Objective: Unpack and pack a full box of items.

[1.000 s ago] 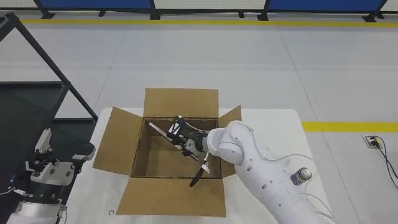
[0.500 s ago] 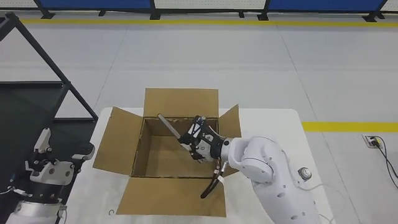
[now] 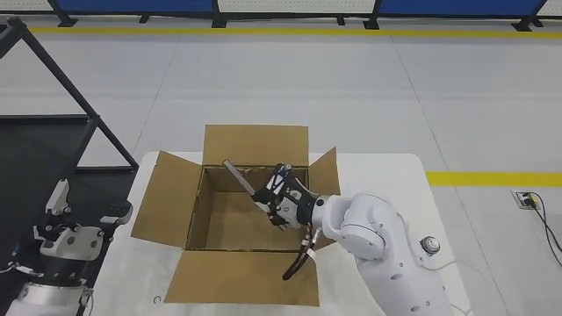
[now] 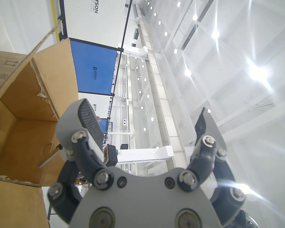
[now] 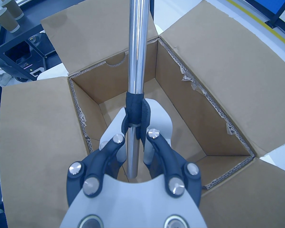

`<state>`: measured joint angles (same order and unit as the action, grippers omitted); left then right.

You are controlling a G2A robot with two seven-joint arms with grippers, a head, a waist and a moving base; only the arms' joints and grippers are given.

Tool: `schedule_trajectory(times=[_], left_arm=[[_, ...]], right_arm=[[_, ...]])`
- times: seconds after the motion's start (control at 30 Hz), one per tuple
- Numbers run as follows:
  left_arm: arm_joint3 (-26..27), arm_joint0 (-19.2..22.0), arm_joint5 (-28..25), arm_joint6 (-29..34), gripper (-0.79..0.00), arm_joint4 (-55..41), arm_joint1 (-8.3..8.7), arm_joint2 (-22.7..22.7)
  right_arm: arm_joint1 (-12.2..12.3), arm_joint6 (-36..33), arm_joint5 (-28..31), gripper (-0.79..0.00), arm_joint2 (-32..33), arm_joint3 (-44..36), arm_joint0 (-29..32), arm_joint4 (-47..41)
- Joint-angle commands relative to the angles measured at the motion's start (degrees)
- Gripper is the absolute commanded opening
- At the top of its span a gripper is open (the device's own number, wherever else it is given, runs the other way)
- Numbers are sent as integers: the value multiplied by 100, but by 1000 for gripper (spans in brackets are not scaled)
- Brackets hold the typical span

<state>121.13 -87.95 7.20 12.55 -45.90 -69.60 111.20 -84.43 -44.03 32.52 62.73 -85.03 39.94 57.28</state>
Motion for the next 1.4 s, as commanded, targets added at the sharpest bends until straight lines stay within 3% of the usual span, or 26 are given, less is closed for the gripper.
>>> schedule_trajectory(times=[0.0,0.33,0.57,0.7,1.37], left_arm=[[-5,-11,-3,3,0,6,-1,-6],[-32,79,95,71,0,19,9,-55],[-67,233,224,147,0,145,30,-161],[-96,282,249,146,0,171,36,-186],[-211,253,277,202,0,5,56,3]], right_arm=[[28,40,131,-785,94,-128,15,-185],[305,-43,796,-785,1000,-1735,1005,-1026],[506,419,1059,-785,1954,-3006,2221,-1440],[588,643,1270,-785,2418,-3292,2748,-1623],[606,707,1166,-785,2392,-3348,2808,-1513]])
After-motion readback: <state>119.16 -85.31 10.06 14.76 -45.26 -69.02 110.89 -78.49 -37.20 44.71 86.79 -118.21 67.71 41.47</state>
